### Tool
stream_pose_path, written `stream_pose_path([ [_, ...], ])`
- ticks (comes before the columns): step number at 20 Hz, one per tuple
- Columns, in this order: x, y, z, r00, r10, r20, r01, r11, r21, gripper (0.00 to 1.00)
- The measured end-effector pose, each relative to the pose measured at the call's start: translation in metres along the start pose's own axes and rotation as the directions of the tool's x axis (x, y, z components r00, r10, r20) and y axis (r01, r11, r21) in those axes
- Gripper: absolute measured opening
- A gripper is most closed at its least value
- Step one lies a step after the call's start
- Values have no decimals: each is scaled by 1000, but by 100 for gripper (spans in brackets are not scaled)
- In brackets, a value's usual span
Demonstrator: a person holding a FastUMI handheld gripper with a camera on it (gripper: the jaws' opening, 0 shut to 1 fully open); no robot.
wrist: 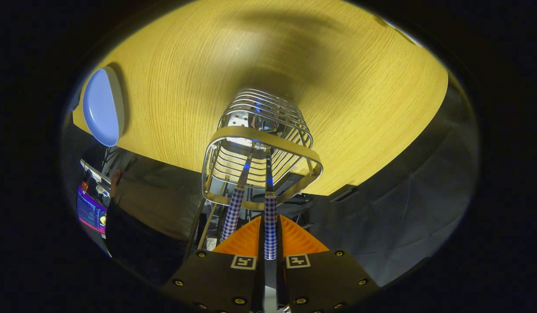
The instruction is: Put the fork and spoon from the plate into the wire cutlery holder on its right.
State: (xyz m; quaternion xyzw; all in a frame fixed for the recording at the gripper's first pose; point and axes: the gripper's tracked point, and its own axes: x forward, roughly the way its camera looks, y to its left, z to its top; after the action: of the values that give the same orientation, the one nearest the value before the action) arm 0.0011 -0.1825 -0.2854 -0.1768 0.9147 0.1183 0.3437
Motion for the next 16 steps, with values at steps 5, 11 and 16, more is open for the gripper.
stream_pose_path([
  [5, -15, -3, -3, 999, -6, 52, 6, 1000, 3, 23],
  [11, -28, -8, -36, 989, -15, 147, 16, 1000, -2, 23],
  [16, -30, -1, -60, 929, -13, 371, 1, 1000, 32, 23],
])
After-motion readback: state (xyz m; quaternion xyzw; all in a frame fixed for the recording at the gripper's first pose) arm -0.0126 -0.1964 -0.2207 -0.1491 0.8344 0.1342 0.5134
